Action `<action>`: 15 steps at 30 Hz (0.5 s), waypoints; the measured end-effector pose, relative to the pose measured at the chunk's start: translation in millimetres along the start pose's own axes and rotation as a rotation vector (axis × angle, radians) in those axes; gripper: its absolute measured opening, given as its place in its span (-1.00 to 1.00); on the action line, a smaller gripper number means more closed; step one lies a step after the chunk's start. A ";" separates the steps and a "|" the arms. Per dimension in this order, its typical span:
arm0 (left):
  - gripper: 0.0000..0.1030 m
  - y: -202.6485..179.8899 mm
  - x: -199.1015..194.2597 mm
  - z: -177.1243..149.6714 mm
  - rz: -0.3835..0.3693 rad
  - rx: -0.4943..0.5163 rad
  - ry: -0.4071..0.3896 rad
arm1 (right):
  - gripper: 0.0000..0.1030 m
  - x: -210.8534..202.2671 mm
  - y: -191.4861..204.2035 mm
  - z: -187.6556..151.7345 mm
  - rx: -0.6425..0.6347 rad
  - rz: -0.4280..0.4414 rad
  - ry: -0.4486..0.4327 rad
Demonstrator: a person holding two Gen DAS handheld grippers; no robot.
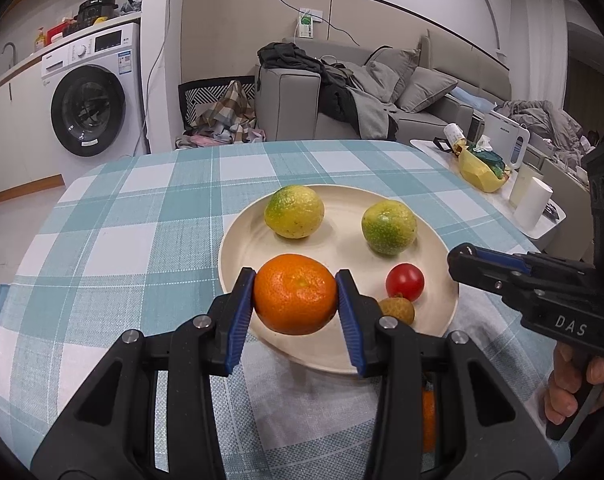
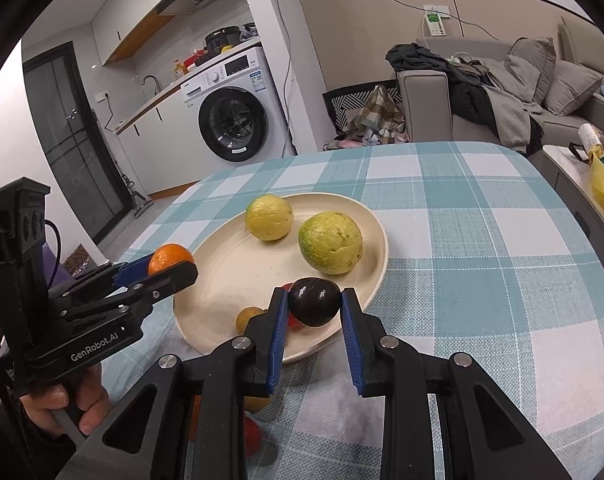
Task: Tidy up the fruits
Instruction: 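Lift and carry the orange and plum over the cream plate, then lower the orange and plum onto the plate and open both tools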
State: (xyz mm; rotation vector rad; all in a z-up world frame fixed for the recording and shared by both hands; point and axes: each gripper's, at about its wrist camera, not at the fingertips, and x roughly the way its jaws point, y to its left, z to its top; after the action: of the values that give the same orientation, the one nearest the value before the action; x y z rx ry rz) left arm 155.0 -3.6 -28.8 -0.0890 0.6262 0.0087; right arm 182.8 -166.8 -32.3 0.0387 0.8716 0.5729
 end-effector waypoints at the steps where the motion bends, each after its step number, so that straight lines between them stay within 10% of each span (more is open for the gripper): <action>1: -0.27 0.0 0.1 -0.1 0.000 0.000 0.000 | -0.47 0.6 -1.0 0.1 0.006 -0.001 0.003; 15: -0.27 -7.5 0.3 -2.3 0.008 0.038 0.001 | -0.47 10.0 -1.3 0.2 0.000 -0.010 0.044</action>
State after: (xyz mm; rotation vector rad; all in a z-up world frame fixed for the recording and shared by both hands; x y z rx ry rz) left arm 154.2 -11.3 -30.2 -0.0498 0.6275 0.0041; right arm 188.6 -163.0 -39.6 0.0217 0.9139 0.5661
